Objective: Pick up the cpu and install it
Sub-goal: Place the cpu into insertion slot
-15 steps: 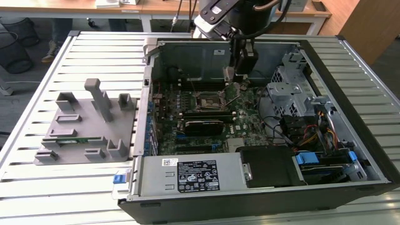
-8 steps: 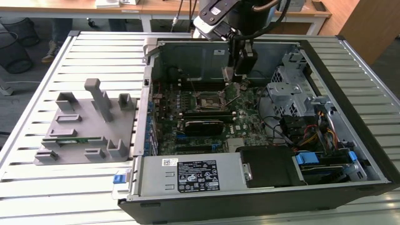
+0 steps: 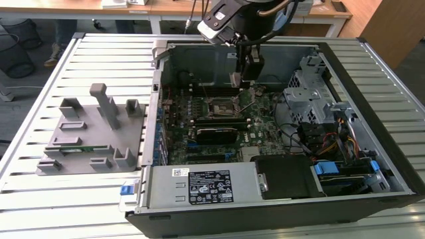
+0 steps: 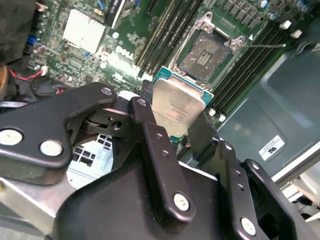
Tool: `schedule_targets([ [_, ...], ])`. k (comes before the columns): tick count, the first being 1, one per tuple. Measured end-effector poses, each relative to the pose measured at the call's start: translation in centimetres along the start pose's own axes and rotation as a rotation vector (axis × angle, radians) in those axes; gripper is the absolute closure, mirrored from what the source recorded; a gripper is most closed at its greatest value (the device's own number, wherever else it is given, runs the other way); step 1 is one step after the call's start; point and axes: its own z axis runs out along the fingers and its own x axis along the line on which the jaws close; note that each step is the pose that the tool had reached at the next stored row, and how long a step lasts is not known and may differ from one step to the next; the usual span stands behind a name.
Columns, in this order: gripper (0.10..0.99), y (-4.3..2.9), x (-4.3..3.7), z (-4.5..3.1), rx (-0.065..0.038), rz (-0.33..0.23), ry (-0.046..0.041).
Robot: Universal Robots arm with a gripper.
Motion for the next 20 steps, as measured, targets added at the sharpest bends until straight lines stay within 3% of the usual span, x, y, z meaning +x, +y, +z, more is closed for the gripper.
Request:
schedule_targets([
  [5, 0.557, -0.13, 0.16, 0.64, 0.0, -0.055, 0.0015],
  [12, 0.557, -1.1, 1.71, 1.91, -0.003, -0.056, 0.0015],
  [20, 0.557, -1.37, 1.77, 3.35, -0.003, -0.057, 0.0001],
])
